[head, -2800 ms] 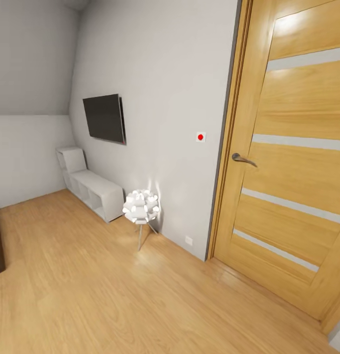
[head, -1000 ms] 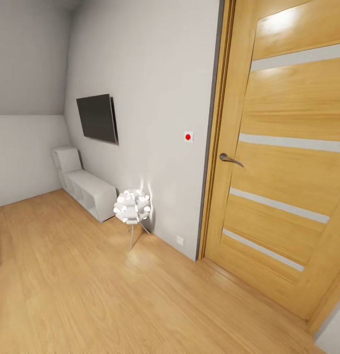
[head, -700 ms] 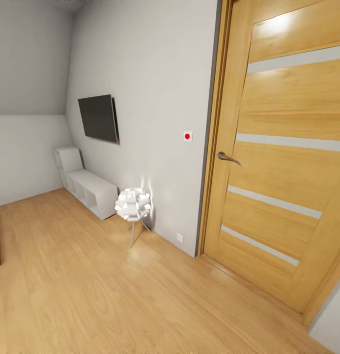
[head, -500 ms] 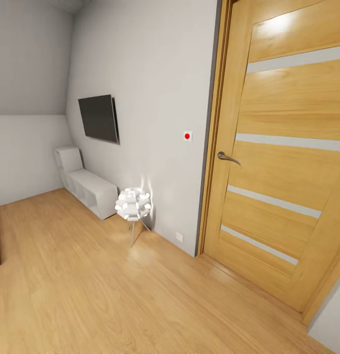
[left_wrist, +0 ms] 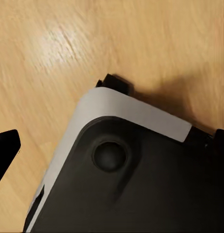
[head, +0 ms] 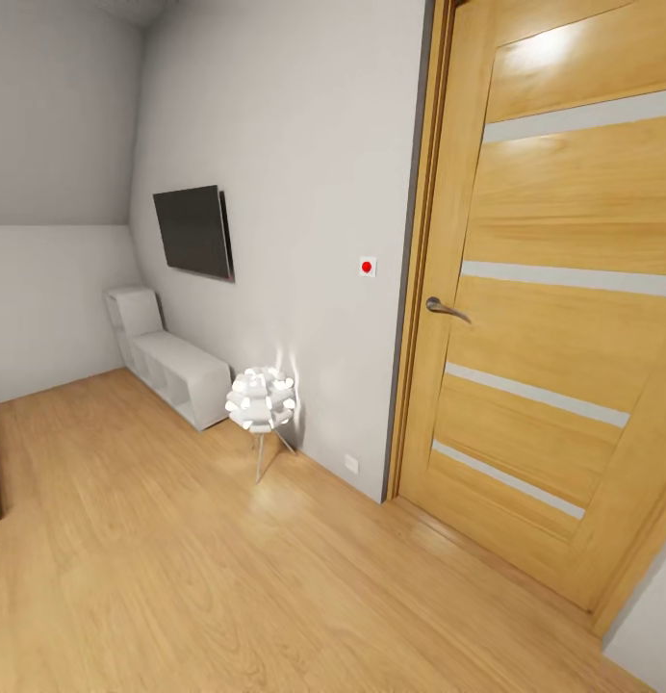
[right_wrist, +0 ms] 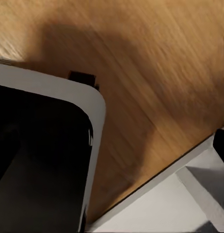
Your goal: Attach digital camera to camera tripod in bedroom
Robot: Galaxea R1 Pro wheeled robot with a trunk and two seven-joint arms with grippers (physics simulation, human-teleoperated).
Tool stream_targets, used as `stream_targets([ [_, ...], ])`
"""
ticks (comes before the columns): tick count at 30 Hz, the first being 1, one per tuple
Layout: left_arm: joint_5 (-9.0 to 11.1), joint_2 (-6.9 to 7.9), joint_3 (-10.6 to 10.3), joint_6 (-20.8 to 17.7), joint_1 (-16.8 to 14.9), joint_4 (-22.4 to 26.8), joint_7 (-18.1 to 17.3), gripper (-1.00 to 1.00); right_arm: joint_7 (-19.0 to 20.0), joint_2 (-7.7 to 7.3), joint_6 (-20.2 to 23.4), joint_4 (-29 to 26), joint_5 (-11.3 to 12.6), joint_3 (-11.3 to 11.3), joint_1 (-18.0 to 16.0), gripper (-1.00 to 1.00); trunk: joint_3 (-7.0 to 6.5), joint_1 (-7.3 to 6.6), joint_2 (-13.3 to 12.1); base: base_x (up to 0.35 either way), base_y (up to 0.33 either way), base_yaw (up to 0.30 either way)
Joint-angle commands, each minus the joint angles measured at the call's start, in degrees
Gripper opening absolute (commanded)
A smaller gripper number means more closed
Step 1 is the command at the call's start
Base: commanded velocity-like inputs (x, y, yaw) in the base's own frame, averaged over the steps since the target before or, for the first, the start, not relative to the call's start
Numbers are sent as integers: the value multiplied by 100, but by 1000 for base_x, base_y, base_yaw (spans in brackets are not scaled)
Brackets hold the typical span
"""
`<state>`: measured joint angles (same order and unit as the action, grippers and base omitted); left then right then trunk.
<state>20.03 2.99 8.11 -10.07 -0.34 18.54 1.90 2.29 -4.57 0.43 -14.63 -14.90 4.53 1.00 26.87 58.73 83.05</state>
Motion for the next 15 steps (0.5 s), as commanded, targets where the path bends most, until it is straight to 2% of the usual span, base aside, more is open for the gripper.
stream_targets([
  [1, 54, 44, 3, -322, -20, 203, 26, 100, 32, 6, 172, -202, -107, 51, -28, 100, 6, 0, 3, 0, 0, 0],
  [2, 44, 135, 4, -907, -90, 585, 29, 100, 47, 19, 579, -605, -166, 65, -126, 100, 6, 0, 3, 0, 0, 0],
  [4, 36, 220, 5, -1478, -202, 980, 31, 100, 66, 36, 1061, -1015, -176, 78, -267, 100, 6, 0, 3, 0, 0, 0],
  [5, 29, 383, 6, -2568, -656, 1797, 36, 100, 107, 67, 2210, -1803, 5, 93, -794, 100, 6, 0, 3, 0, 0, 0],
  [8, 30, 430, 8, -2911, -1109, 2060, 42, 100, 119, 73, 2681, -2039, 268, 97, -1321, 100, 6, 0, 3, 0, 0, 0],
  [12, 41, 427, 8, -3135, -1796, 2159, 49, 100, 128, 76, 3010, -2175, 639, 99, -2073, 100, 6, 0, 3, 0, 0, 0],
  [13, 41, 401, 8, -3198, -2161, 2118, 57, 100, 134, 76, 3094, -2208, 809, 103, -2425, 100, 6, 0, 3, 0, 0, 0],
  [15, 36, 367, 7, -3249, -2538, 2030, 73, 100, 139, 74, 3148, -2228, 981, 110, -2740, 100, 6, 0, 3, 0, 0, 0],
])
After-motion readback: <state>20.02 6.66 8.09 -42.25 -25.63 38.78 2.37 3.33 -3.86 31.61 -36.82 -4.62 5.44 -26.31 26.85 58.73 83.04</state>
